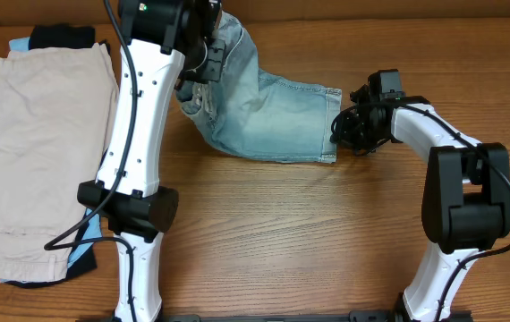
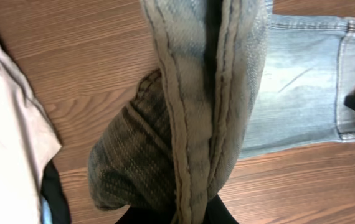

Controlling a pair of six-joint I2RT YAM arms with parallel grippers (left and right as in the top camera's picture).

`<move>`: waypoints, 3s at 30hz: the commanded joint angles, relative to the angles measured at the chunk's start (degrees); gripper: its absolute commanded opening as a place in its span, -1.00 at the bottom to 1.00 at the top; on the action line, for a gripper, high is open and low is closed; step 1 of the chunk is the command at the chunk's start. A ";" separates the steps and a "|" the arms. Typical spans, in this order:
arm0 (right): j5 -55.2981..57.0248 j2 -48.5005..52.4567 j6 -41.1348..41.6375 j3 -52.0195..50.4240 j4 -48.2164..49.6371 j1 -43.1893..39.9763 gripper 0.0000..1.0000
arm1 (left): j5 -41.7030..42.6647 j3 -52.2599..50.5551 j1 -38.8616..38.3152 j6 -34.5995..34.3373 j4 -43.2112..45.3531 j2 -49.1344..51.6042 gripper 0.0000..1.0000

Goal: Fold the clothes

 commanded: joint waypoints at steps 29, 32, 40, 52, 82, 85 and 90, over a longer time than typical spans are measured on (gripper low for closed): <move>-2.51 2.10 1.36 0.46 -0.11 -1.36 -0.92 | 8.24 0.76 -17.86 -11.63 13.64 18.08 1.00; -6.60 1.09 1.33 0.46 -0.72 -4.11 -0.92 | 8.31 0.79 -15.45 -12.17 12.70 18.08 1.00; -14.16 -1.14 -1.97 0.46 -3.04 -9.55 0.34 | 7.67 0.79 -6.58 -12.09 8.76 18.08 1.00; -8.94 1.36 0.66 0.44 3.34 -2.01 0.84 | 7.67 0.79 8.11 -9.97 5.05 18.08 1.00; -5.66 3.43 25.16 0.46 22.08 -10.47 -0.92 | 5.70 0.76 12.02 -5.40 2.14 18.08 1.00; -5.60 3.43 28.57 0.46 22.01 -17.51 -0.92 | 5.70 0.76 12.00 -5.62 2.23 18.08 1.00; -5.38 3.43 33.77 0.46 25.20 -26.86 -0.92 | 5.75 0.76 11.96 -5.62 2.40 18.08 1.00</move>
